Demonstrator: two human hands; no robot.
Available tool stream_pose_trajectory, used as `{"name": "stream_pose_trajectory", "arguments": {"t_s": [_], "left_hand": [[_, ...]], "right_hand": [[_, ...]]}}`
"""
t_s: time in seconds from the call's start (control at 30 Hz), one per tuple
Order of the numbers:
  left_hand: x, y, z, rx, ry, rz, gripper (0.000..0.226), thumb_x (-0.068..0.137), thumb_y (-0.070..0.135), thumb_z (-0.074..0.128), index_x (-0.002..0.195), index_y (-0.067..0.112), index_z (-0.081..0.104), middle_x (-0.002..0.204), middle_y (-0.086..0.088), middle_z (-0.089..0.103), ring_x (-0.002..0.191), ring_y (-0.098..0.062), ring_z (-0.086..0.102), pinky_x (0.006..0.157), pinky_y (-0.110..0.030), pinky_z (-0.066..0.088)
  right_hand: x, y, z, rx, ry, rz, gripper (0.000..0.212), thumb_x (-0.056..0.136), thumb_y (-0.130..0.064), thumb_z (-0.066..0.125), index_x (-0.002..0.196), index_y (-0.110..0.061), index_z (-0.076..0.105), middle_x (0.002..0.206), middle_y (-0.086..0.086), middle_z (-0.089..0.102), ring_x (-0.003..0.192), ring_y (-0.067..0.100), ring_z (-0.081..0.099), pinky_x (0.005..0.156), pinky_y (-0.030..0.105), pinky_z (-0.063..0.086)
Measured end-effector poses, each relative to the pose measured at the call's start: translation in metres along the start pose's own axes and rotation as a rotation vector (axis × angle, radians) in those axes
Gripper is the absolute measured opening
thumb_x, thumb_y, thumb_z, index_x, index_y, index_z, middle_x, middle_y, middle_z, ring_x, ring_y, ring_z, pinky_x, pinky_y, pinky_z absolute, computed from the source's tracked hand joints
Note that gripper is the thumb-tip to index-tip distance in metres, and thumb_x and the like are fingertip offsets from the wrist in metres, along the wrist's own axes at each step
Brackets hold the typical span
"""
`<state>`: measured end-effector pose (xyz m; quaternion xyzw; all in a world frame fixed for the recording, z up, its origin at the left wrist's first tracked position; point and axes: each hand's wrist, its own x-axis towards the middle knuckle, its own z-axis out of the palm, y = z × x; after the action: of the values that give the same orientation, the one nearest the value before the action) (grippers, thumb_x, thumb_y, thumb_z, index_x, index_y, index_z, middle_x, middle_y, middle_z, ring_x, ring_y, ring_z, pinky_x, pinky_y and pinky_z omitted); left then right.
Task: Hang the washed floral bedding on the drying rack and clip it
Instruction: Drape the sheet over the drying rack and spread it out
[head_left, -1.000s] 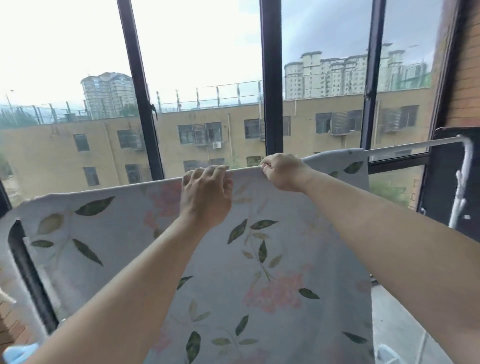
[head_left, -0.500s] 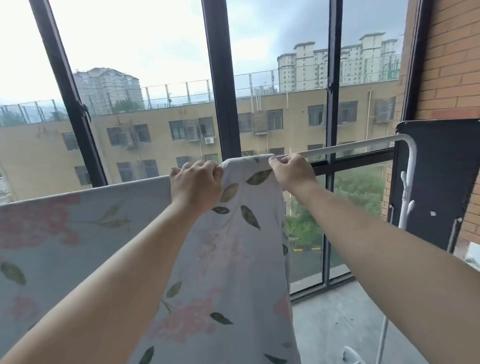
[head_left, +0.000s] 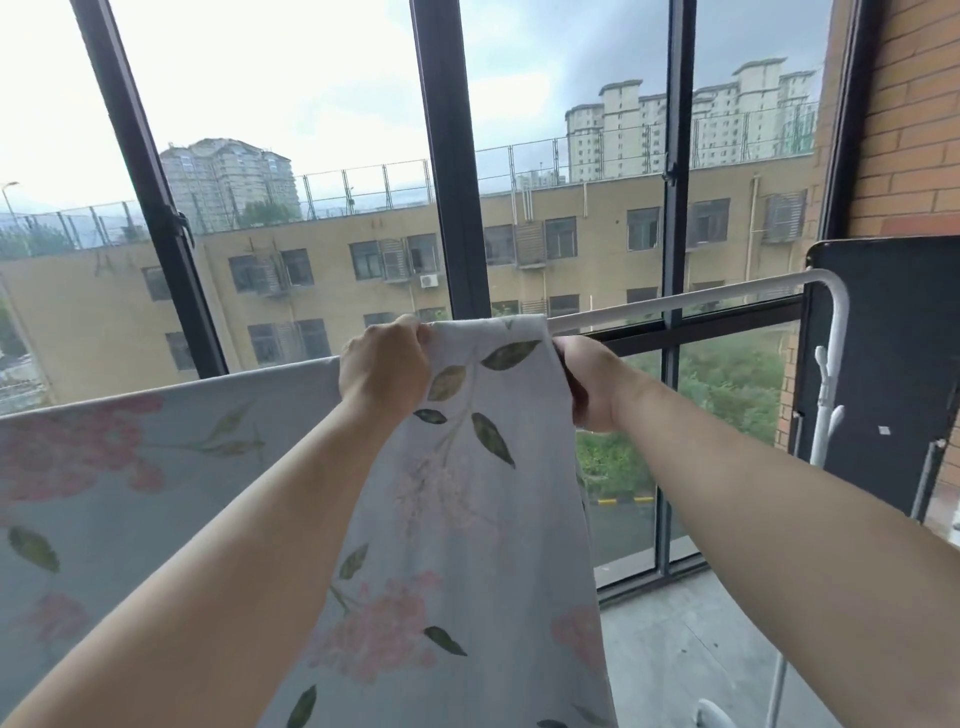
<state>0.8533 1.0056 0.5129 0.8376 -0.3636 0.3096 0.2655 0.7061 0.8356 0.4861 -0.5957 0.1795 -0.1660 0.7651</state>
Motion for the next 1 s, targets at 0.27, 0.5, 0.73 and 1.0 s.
{"name": "stream_pose_trajectory", "arguments": {"t_s": [0.27, 0.5, 0.73, 1.0], "left_hand": [[0.009, -0.007, -0.017, -0.131, 0.041, -0.011, 0.012, 0.091, -0.002, 0.049, 0.103, 0.001, 0.052, 0.09, -0.014, 0.058, 0.079, -0.032, 0.055, 0.063, -0.034, 0.037], [0.002, -0.016, -0.012, -0.078, 0.022, 0.086, 0.031, 0.103, 0.046, 0.042, 0.113, 0.024, 0.061, 0.095, 0.0, 0.071, 0.085, -0.028, 0.063, 0.068, -0.033, 0.039], [0.006, -0.026, -0.01, -0.224, 0.031, 0.172, 0.031, 0.102, 0.033, 0.053, 0.08, 0.012, 0.054, 0.076, -0.004, 0.058, 0.07, -0.03, 0.057, 0.059, -0.034, 0.041], [0.009, -0.056, -0.026, -0.22, 0.2, -0.033, 0.029, 0.104, 0.03, 0.049, 0.084, 0.009, 0.051, 0.076, -0.007, 0.056, 0.07, -0.029, 0.054, 0.06, -0.034, 0.041]], "right_hand": [[0.005, 0.004, 0.014, -0.09, -0.143, 0.095, 0.037, 0.099, -0.021, 0.031, 0.066, -0.022, 0.047, 0.059, -0.008, 0.038, 0.048, 0.007, 0.015, 0.037, 0.018, 0.007], [0.002, 0.01, 0.035, -0.129, -0.079, -0.022, 0.039, 0.101, -0.034, 0.042, 0.087, -0.015, 0.073, 0.087, 0.004, 0.071, 0.073, 0.019, 0.067, 0.068, 0.028, 0.052], [0.011, -0.013, 0.03, 0.031, 0.272, -0.128, 0.023, 0.087, -0.016, 0.061, 0.1, -0.004, 0.075, 0.096, 0.013, 0.076, 0.08, 0.027, 0.072, 0.065, 0.032, 0.06], [0.009, -0.036, -0.012, 0.26, 0.519, -0.111, 0.033, 0.09, -0.042, 0.056, 0.106, -0.016, 0.07, 0.096, 0.008, 0.077, 0.084, 0.025, 0.075, 0.075, 0.043, 0.061]]}}
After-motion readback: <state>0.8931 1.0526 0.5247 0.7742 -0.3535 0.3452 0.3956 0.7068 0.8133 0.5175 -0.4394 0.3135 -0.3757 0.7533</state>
